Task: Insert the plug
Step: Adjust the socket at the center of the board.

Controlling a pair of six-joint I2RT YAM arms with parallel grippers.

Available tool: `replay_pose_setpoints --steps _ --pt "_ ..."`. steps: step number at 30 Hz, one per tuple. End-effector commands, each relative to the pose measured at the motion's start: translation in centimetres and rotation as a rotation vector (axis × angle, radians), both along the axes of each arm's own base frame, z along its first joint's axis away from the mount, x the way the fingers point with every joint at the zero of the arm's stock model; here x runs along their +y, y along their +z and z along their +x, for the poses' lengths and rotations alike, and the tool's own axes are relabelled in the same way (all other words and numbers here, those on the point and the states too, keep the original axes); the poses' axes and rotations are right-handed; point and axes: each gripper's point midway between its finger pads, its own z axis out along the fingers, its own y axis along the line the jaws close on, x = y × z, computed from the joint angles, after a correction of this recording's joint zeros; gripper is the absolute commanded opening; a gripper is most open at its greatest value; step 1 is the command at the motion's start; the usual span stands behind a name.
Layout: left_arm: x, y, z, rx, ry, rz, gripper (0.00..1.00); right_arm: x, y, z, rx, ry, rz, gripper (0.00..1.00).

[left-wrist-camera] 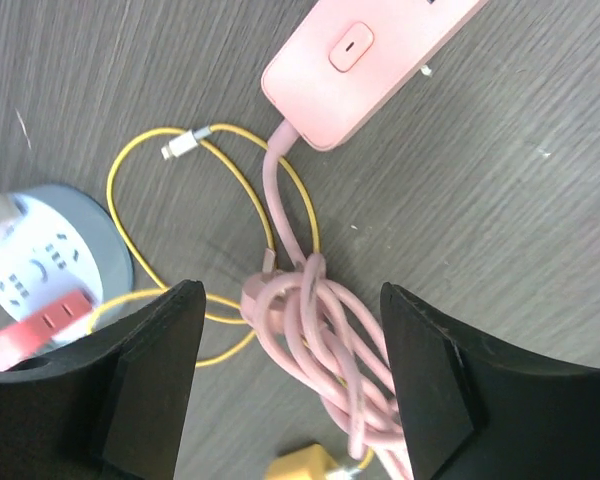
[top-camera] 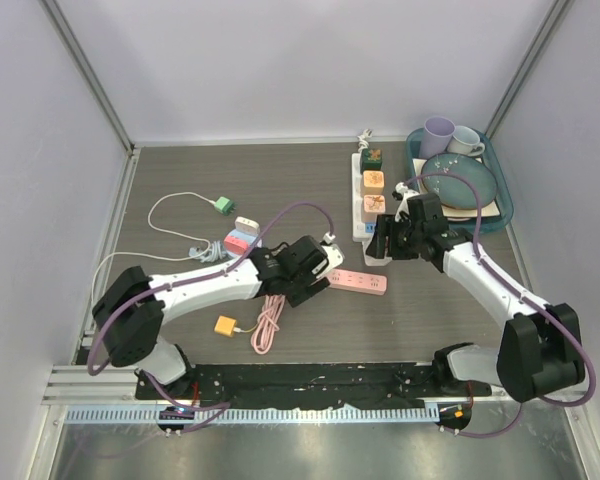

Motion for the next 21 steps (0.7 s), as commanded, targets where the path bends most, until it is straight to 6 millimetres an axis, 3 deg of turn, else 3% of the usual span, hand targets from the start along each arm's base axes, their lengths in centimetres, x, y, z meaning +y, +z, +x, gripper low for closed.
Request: replay_pose_setpoints --steps 1,7,12,16,21 --pt "0.7 1.7 -0.8 -0.027 0.244 -0.135 0.73 0.8 -0.3 1.2 -0.036 0.007 0.011 0.01" --pt "3.6 -1.1 -0.9 -0.032 0.427 -0.069 0.70 1.3 -2.6 -0.4 0.061 0.035 -0.024 0.01" --pt "5.5 -3.0 1.9 -0.078 0.532 0.041 0.68 2.0 -3.1 -3.1 0.138 0.066 -0.006 0.01" --pt "5.2 -3.0 4.7 -0.129 0.552 0.038 0.68 2.9 -3.3 -5.6 0.193 0.105 0.036 0.01" --pt "4.0 -1.5 7.7 -0.211 0.564 -0.011 0.70 4.4 -2.9 -8.1 0.239 0.167 0.063 0.01"
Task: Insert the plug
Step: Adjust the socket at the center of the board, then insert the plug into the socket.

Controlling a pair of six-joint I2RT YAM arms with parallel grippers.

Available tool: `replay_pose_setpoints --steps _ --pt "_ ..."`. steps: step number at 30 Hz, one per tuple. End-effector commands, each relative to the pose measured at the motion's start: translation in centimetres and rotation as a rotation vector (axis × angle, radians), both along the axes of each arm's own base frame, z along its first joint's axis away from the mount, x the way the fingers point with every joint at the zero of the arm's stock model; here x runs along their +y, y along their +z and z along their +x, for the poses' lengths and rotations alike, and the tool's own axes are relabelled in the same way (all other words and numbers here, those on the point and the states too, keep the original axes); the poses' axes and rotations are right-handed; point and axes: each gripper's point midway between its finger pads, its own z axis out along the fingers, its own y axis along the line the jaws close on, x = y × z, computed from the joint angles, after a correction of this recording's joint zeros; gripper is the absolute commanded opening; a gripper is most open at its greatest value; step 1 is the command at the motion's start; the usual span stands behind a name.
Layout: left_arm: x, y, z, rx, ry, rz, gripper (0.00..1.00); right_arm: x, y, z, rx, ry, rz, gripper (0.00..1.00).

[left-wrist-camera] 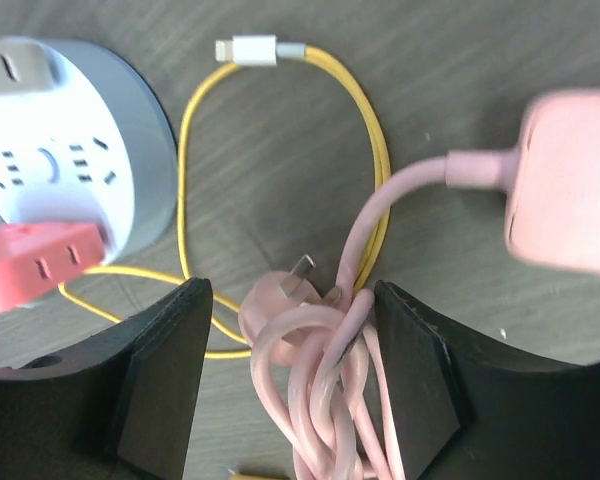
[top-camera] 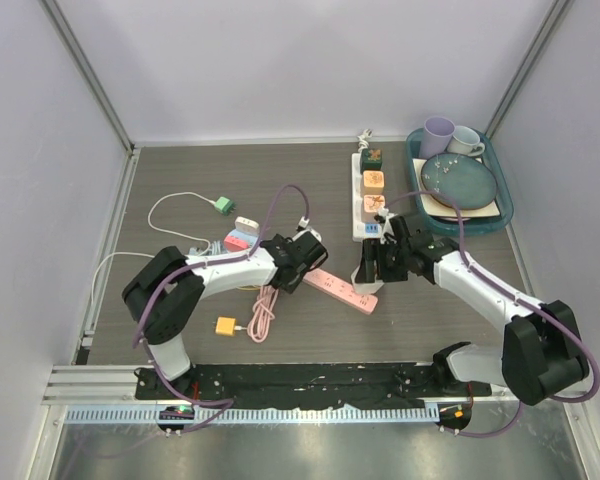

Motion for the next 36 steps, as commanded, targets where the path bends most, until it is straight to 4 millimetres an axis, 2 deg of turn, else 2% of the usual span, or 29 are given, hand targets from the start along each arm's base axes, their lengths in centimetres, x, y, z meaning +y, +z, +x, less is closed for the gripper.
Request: replay_pose_setpoints --steps 1,4,6,7,9,10,11,12,13,14,15,16,18,19,21,22,23,25,27,30,31,34,36 --pt "-1.2 3.2 4.5 -0.182 0.036 -0.040 0.70 1.9 0.8 -3.4 0.084 0.071 0.057 0.01" --pt "-1.0 4.0 5.3 -0.219 0.039 -0.052 0.72 3.4 1.0 -4.7 0.119 0.111 0.084 0.01" --pt "-1.2 4.8 5.5 -0.240 0.035 -0.069 0.74 3.6 0.9 -5.1 0.116 0.122 0.058 0.01" --pt "-1.0 4.9 5.4 -0.244 0.037 -0.074 0.75 3.7 1.4 -4.6 0.091 0.121 0.050 0.01" --pt "-1.2 6.4 5.3 -0.273 0.042 -0.126 0.76 3.3 2.3 -3.5 0.025 0.115 0.023 0.01" --pt "-0.9 6.8 5.1 -0.282 0.048 -0.140 0.76 3.1 3.3 -2.4 -0.028 0.106 0.002 0.01" --pt "-0.8 7.5 5.0 -0.295 0.060 -0.167 0.76 3.1 4.0 -1.9 -0.075 0.153 -0.016 0.01" --pt "-0.8 9.8 4.9 -0.336 0.067 -0.224 0.77 3.1 4.3 -1.6 -0.088 0.174 -0.028 0.01" --pt "-0.6 10.8 4.7 -0.356 0.074 -0.252 0.80 3.5 5.5 -0.9 -0.124 0.207 -0.027 0.01" --pt "-0.4 12.0 4.6 -0.379 0.081 -0.278 0.83 3.5 5.8 -0.5 -0.148 0.253 -0.052 0.01" --pt "0.2 14.7 4.4 -0.432 0.099 -0.334 0.87 3.5 5.4 -0.4 -0.131 0.286 -0.075 0.01" --pt "0.7 15.8 4.3 -0.458 0.109 -0.353 0.94 3.9 6.2 0.2 -0.152 0.310 -0.078 0.01" --pt "2.1 18.0 4.1 -0.504 0.135 -0.383 1.00 4.3 6.3 0.3 -0.155 0.384 -0.092 0.01" --pt "2.9 19.9 3.8 -0.539 0.146 -0.421 1.00 4.9 6.4 0.7 -0.147 0.398 -0.089 0.01" --pt "4.7 21.1 3.7 -0.555 0.174 -0.418 1.00 5.4 6.2 0.5 -0.147 0.482 -0.106 0.01" --pt "5.7 22.8 3.4 -0.587 0.193 -0.439 1.00 5.8 6.3 0.8 -0.147 0.504 -0.108 0.01" --pt "6.5 23.3 3.4 -0.596 0.207 -0.436 1.00 6.3 6.3 0.7 -0.148 0.533 -0.114 0.01" --pt "8.5 24.2 3.4 -0.612 0.238 -0.417 1.00 7.2 6.7 0.7 -0.166 0.591 -0.118 0.01" --pt "10.9 25.1 3.7 -0.653 0.296 -0.416 1.00 8.3 6.3 0.4 -0.161 0.637 -0.111 0.01" --pt "13.8 24.3 4.4 -0.676 0.379 -0.403 1.00 9.8 6.3 0.3 -0.170 0.691 -0.113 0.01" --pt "14.4 23.1 4.4 -0.665 0.403 -0.393 1.00 10.1 6.1 0.2 -0.165 0.699 -0.117 0.01" --pt "16.0 21.5 5.0 -0.646 0.472 -0.439 1.00 11.0 5.6 -0.4 -0.152 0.729 -0.124 0.01" --pt "17.3 21.2 4.9 -0.648 0.516 -0.408 1.00 11.7 5.2 -0.8 -0.147 0.753 -0.119 0.01"
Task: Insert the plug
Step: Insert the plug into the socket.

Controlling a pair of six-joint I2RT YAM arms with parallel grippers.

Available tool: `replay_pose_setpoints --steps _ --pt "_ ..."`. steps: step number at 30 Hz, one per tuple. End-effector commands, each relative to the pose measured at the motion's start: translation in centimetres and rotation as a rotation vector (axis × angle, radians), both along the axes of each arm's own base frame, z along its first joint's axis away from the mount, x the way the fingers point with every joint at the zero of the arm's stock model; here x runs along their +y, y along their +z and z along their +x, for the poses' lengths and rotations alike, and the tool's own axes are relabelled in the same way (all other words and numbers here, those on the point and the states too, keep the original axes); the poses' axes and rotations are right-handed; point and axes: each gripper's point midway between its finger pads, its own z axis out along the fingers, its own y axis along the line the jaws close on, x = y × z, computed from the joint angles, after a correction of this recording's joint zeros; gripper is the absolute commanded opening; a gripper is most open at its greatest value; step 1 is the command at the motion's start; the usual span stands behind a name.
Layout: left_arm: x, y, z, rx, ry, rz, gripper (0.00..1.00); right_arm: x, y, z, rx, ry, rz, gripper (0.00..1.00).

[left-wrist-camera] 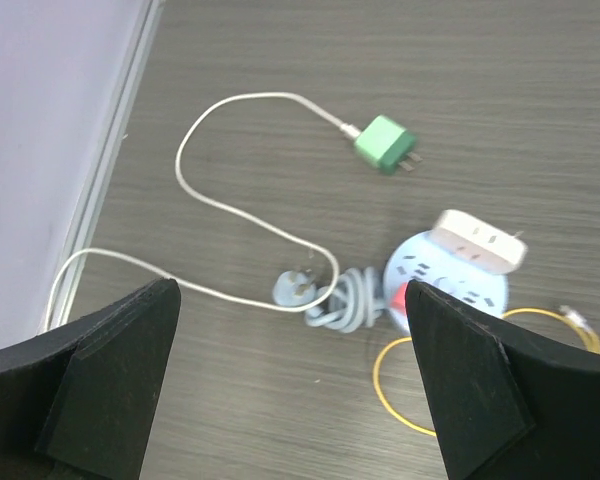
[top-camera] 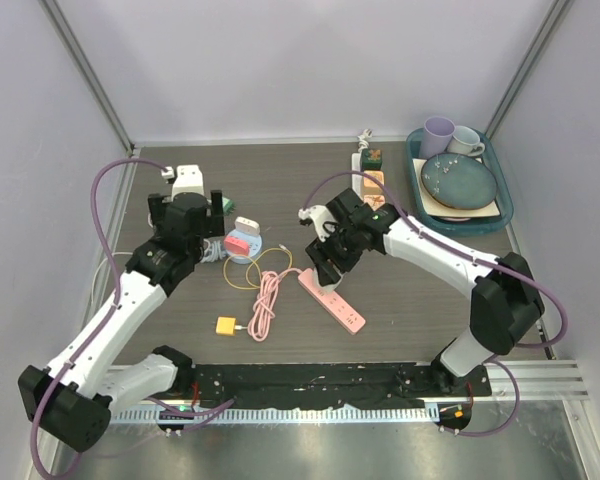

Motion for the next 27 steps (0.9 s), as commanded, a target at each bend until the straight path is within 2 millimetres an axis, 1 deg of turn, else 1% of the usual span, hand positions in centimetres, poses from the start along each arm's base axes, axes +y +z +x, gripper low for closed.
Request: replay_pose_setpoints --steps 1,3,4,6,9,12,15,21,27 --pt "1.6 -0.3 0.3 -0.014 0.063 -0.024 1.00 2.0 1.2 -0.2 -0.033 0.075 0.041 0.01" --pt "2.4 0.2 0.1 -0.040 0.089 0.001 1.00 2.2 0.6 -0.3 -0.029 0.076 0.035 0.01" --pt "2.6 0.0 0.0 -0.039 0.092 0.011 1.00 2.3 0.4 -0.4 -0.025 0.077 0.029 0.01" --pt "2.9 0.3 -0.1 -0.055 0.102 0.019 1.00 2.3 -0.1 -0.5 -0.014 0.078 0.025 0.01" --pt "3.0 0.6 -0.2 -0.068 0.101 0.016 1.00 2.3 -0.3 -0.7 -0.011 0.078 0.019 0.01" --pt "3.0 0.5 -0.2 -0.067 0.098 0.020 1.00 1.6 -0.7 -0.4 -0.029 0.062 -0.011 0.01" --pt "2.9 0.4 -0.2 -0.063 0.092 0.019 1.00 1.5 -0.9 -0.4 -0.032 0.057 -0.017 0.01" --pt "2.8 0.3 -0.2 -0.057 0.083 0.023 1.00 1.6 -1.7 -0.2 -0.036 0.054 -0.016 0.01" --pt "2.6 0.2 -0.1 -0.054 0.073 0.021 1.00 1.7 -1.9 -0.1 -0.043 0.045 -0.008 0.01"
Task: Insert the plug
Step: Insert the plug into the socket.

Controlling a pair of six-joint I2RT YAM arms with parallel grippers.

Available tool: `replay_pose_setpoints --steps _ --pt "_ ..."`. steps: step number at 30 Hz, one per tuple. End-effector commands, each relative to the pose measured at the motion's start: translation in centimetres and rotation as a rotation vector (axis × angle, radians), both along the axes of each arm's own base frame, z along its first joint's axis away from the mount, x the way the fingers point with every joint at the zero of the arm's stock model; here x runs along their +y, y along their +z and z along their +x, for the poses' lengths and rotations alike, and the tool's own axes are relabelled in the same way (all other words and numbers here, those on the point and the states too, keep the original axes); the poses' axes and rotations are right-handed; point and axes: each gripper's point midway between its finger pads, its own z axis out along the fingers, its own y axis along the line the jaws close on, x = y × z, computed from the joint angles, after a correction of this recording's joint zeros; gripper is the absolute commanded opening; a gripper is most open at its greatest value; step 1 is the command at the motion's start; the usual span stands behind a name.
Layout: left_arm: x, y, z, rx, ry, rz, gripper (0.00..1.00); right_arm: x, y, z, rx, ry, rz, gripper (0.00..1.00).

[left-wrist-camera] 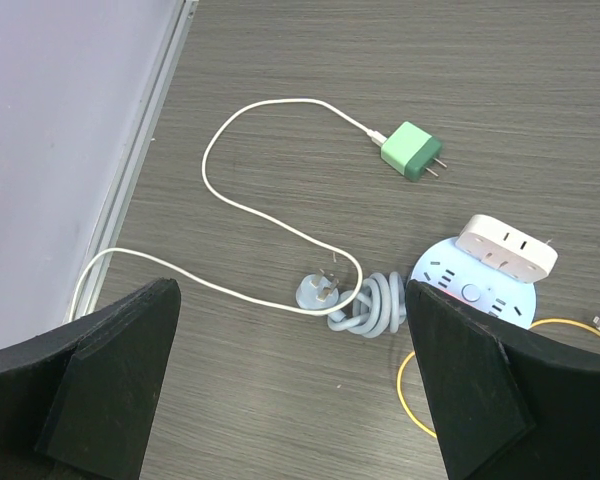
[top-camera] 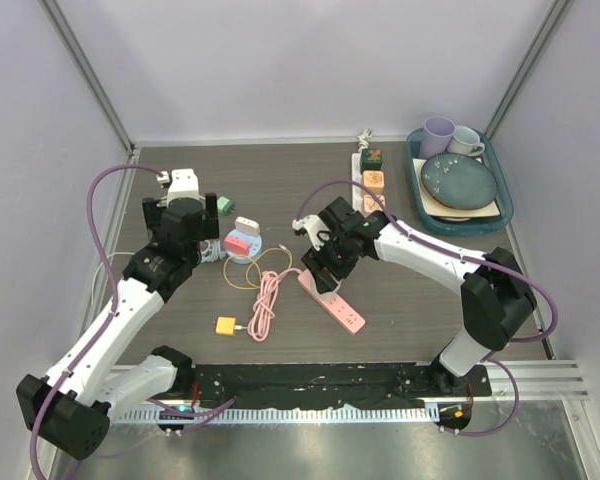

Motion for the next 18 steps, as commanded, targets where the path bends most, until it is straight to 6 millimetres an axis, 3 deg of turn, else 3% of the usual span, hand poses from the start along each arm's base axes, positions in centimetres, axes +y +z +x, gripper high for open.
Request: replay_pose_setpoints --steps 1,6,13,18 --pt "0.0 1.2 0.4 -0.053 0.004 -0.018 1.00 0.9 0.5 0.9 -0.054 -0.004 0.042 0.01" --pt "-0.1 1.1 0.4 -0.052 -0.001 -0.015 1.00 1.1 1.0 0.9 -0.055 -0.013 0.063 0.01" --pt "-0.1 1.0 0.4 -0.047 -0.005 -0.013 1.00 1.4 3.2 1.2 -0.097 -0.017 0.101 0.01" --pt "-0.1 1.1 0.4 -0.051 -0.007 -0.014 1.00 1.3 3.1 1.0 -0.090 -0.016 0.097 0.01"
